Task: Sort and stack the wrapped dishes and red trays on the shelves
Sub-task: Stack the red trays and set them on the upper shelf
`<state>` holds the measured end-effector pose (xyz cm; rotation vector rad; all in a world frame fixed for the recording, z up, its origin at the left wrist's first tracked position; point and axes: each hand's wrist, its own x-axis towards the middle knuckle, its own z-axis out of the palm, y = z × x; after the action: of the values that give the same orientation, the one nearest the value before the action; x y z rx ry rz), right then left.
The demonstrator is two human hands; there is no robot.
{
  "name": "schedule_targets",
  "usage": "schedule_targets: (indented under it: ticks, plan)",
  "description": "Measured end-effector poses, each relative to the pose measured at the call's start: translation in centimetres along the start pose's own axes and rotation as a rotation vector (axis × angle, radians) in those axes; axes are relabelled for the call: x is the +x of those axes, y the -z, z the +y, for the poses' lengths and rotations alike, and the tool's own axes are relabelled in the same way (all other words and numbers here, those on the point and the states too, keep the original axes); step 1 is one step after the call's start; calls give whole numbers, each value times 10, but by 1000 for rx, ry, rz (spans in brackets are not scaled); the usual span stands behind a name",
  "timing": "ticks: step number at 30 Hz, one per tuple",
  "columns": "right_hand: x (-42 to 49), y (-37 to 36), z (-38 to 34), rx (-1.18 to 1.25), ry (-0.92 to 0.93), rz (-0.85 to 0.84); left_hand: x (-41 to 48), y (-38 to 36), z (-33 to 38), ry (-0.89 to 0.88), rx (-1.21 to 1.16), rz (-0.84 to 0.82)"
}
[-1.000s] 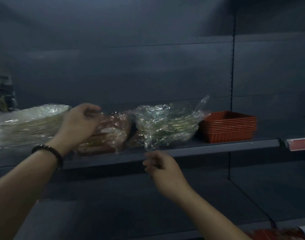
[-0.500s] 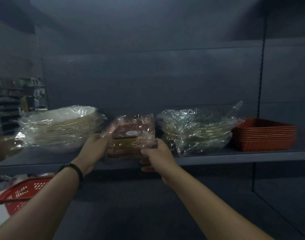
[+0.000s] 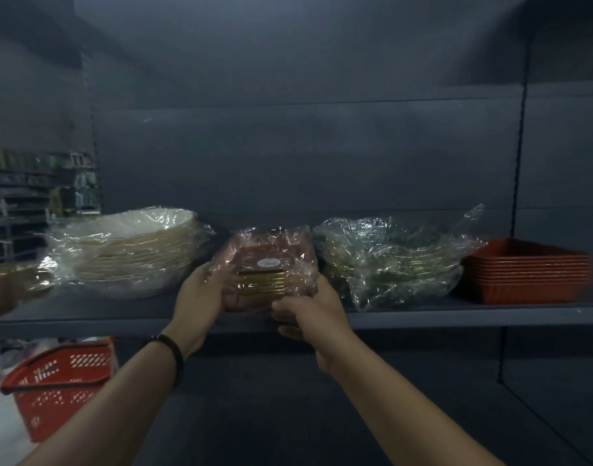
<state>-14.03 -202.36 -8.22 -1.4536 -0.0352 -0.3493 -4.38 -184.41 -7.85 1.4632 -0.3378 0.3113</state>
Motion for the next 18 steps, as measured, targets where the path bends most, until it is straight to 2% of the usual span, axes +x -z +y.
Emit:
schedule_targets:
  ticks: [7, 13, 15, 18]
  plan:
    - [-11, 14, -1, -19, 42, 6, 3, -10, -8, 6, 4, -25]
    - [-15, 19, -4, -13, 33, 3, 1, -9, -2, -3, 189, -37]
    - [-21, 12, -2, -45, 58, 42, -8, -10, 14, 8, 196, -109]
    - [-37, -2, 4, -147, 184, 215, -13, 1, 27, 67, 143, -189]
